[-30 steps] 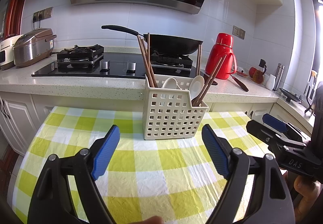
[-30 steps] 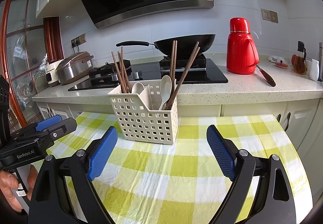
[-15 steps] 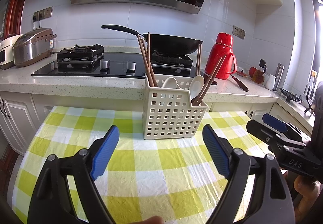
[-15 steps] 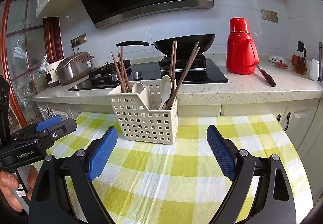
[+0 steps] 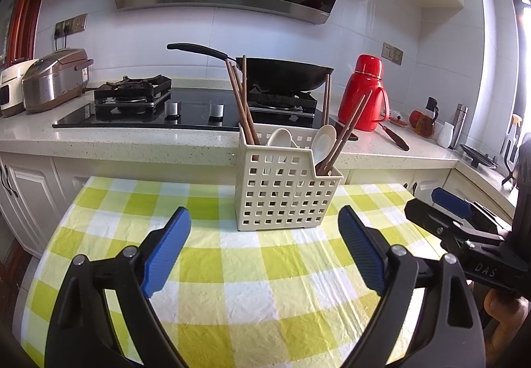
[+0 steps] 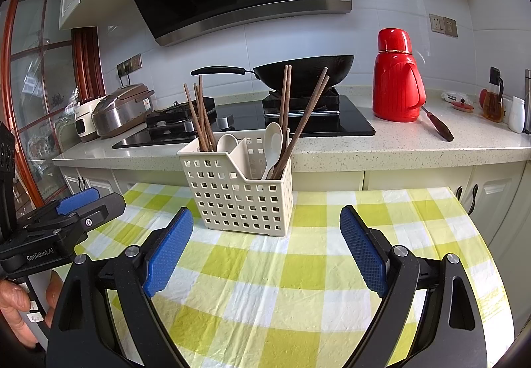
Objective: Organize utensils
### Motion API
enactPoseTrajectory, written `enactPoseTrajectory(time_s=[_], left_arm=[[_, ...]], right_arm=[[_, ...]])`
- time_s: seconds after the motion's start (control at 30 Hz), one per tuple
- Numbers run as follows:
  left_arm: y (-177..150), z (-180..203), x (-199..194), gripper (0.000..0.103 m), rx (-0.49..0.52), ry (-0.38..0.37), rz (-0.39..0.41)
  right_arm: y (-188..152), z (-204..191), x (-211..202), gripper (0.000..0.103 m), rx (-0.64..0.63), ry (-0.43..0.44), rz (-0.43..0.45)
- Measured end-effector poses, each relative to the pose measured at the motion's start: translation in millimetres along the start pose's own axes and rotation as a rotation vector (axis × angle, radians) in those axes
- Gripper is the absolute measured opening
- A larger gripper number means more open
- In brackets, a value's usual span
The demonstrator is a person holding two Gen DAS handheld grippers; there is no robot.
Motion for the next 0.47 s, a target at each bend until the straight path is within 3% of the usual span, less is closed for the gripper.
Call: enactPoseTrajectory(time_s=[0.47], left_arm=[[-0.9,-0.3,-0.2,0.089,-0.001,-0.018,-0.009]], right_arm=[[-3.1,-0.2,1.4,0.085,-0.001,0.000,-0.004]])
Point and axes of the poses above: each gripper's, at about its wrist camera, not at the fingertips, and x roughly the way its jaws point, z to its right, y to its top, the point moved 8 cm from there along x, roughly the way its jaws point, and after that the axes turned 12 degrees about -z, right-handed, at the moved point
